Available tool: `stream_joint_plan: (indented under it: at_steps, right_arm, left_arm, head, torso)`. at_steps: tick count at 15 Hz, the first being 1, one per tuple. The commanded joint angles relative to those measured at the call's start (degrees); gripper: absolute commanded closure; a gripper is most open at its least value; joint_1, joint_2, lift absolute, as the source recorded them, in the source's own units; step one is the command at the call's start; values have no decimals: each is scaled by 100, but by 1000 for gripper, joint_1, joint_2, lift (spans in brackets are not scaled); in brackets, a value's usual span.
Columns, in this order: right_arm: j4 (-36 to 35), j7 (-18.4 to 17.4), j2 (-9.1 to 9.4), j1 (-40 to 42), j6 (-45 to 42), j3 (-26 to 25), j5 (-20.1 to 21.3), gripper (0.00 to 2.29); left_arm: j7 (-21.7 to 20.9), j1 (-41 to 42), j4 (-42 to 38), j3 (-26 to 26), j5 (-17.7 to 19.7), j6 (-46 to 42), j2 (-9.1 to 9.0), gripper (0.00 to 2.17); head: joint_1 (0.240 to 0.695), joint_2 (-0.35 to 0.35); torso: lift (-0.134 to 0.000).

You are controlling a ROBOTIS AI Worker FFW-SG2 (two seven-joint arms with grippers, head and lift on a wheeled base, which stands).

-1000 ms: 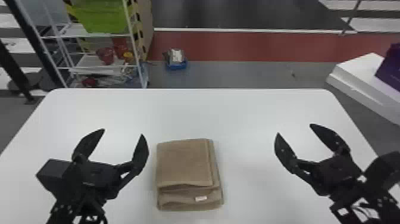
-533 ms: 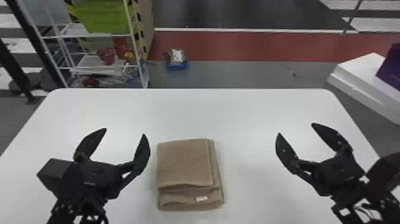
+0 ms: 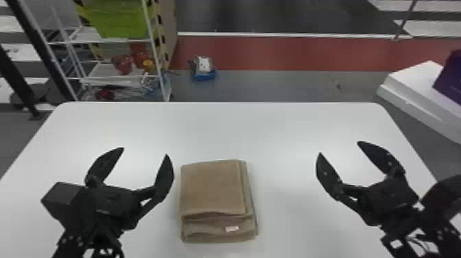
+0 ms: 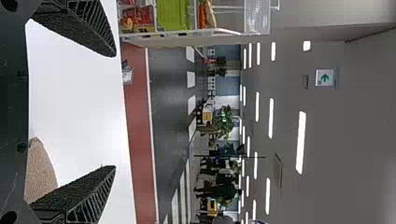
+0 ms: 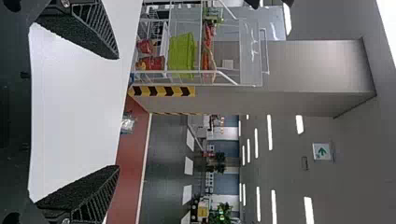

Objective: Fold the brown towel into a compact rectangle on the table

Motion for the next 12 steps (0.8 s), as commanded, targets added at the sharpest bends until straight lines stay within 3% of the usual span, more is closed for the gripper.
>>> stream_joint_plan:
  at_steps: [1, 12]
  right_arm:
    - [-20, 1, 5, 12, 5, 9, -1, 39]
    - [-125, -8, 5, 39, 75, 26, -1, 49]
  left_arm:
    - [-6, 23, -23, -5, -7, 7, -24, 19]
    - [-23, 41, -58, -32, -34, 42, -24, 19]
  head:
    - [695, -7]
    - [695, -9]
  torso:
    - [-124]
    - [-124]
